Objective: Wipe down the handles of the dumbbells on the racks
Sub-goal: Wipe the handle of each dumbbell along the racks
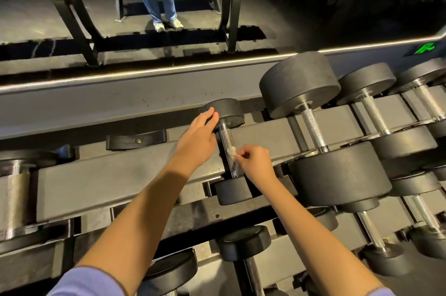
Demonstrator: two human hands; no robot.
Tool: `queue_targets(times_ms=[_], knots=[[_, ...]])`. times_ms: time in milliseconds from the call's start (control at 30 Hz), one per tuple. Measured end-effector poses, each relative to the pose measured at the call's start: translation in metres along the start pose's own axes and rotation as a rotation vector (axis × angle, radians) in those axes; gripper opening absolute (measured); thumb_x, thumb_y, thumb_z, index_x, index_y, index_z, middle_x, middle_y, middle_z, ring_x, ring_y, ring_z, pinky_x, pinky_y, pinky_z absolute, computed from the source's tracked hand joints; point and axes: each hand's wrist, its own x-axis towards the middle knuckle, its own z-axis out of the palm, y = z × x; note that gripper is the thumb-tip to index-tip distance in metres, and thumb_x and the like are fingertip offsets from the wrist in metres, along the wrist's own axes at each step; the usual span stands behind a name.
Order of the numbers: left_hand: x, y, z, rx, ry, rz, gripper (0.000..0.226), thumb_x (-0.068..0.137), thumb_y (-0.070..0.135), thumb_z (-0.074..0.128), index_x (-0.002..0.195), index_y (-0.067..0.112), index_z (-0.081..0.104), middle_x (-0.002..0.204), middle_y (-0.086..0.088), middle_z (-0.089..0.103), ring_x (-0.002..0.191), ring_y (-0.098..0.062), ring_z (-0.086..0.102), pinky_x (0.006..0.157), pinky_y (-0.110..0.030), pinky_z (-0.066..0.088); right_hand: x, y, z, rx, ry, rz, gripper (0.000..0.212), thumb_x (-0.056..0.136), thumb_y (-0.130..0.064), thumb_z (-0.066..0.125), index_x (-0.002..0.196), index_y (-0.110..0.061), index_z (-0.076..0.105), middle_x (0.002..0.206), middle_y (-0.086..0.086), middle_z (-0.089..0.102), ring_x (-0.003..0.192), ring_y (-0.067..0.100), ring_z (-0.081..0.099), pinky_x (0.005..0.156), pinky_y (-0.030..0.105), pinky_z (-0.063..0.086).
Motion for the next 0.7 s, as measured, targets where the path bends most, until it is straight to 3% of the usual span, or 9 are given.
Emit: queue_targets(times_ms=[133,200,300,367,433,533,600,700], knots=[[-0.003,0.002,-0.002,0.055,-0.01,0.008,0.058,0.098,0.011,0.044,0.151,0.019,0.023,0.159,0.004,0.016,0.144,-0.016,0.017,0.114,-0.035,0.029,-0.01,0.0,-0.005,-0.006,0.003,0.025,0.009,0.086,-0.007,0.065,0.091,-0.005,0.072,0.077,0.005,0.064,0.069,0.013,0.055,0.065,0.019,0.04],[-0.008,0.002,0.002,0.016,0.052,-0.019,0.047,0.099,0.015,0.046,0.145,0.016,0.039,0.15,0.0,0.033,0.136,-0.018,0.033,0.109,-0.033,0.033,-0.014,-0.005,-0.006,0.08,0.07,0.023,0.014,0.088,-0.008,0.064,0.099,-0.005,0.072,0.084,0.005,0.068,0.074,0.012,0.059,0.067,0.016,0.042],[-0.021,0.009,0.014,-0.299,0.015,-0.203,0.03,0.097,0.018,0.05,0.124,0.012,0.061,0.12,-0.006,0.058,0.104,-0.017,0.055,0.093,-0.031,0.042,-0.015,-0.012,-0.007,0.21,0.129,0.034,0.017,0.089,-0.01,0.063,0.103,-0.006,0.072,0.087,0.006,0.071,0.076,0.013,0.062,0.066,0.012,0.045],[-0.027,0.016,0.024,-0.643,-0.104,-0.32,0.019,0.097,0.017,0.052,0.111,0.017,0.065,0.107,-0.01,0.066,0.086,-0.014,0.059,0.086,-0.033,0.047,-0.016,-0.016,-0.006,0.259,0.117,0.012,0.017,0.089,-0.01,0.063,0.103,-0.006,0.072,0.088,0.007,0.071,0.077,0.013,0.063,0.064,0.007,0.044],[-0.026,0.022,0.03,-0.799,-0.091,-0.354,0.015,0.096,0.013,0.054,0.092,0.022,0.065,0.083,-0.003,0.066,0.071,-0.008,0.058,0.074,-0.031,0.051,-0.018,-0.018,-0.002,0.278,0.092,-0.02,0.018,0.09,-0.011,0.062,0.104,-0.006,0.073,0.089,0.007,0.072,0.078,0.013,0.063,0.064,0.008,0.044],[-0.021,0.026,0.034,-0.798,0.041,-0.383,0.011,0.092,0.01,0.059,0.084,0.009,0.067,0.063,0.005,0.059,0.053,0.001,0.053,0.056,-0.018,0.044,-0.019,-0.018,-0.004,0.323,0.051,-0.019,0.022,0.092,-0.008,0.058,0.109,-0.007,0.071,0.097,0.007,0.072,0.085,0.014,0.064,0.069,0.01,0.047],[-0.017,0.026,0.032,-0.714,0.098,-0.41,0.01,0.091,0.012,0.061,0.088,0.007,0.069,0.071,0.003,0.063,0.061,0.0,0.056,0.052,-0.008,0.043,-0.02,-0.014,-0.006,0.296,0.053,-0.022,0.026,0.092,-0.006,0.055,0.114,-0.008,0.069,0.106,0.007,0.07,0.094,0.014,0.064,0.08,0.017,0.051],[-0.01,0.017,0.027,-0.55,0.171,-0.424,0.013,0.092,0.018,0.059,0.086,0.01,0.068,0.077,0.0,0.063,0.066,-0.004,0.053,0.049,-0.004,0.039,-0.026,0.002,-0.003,0.059,0.093,0.008,0.033,0.097,-0.019,0.051,0.128,-0.012,0.059,0.124,0.003,0.061,0.112,0.017,0.056,0.095,0.029,0.046]])
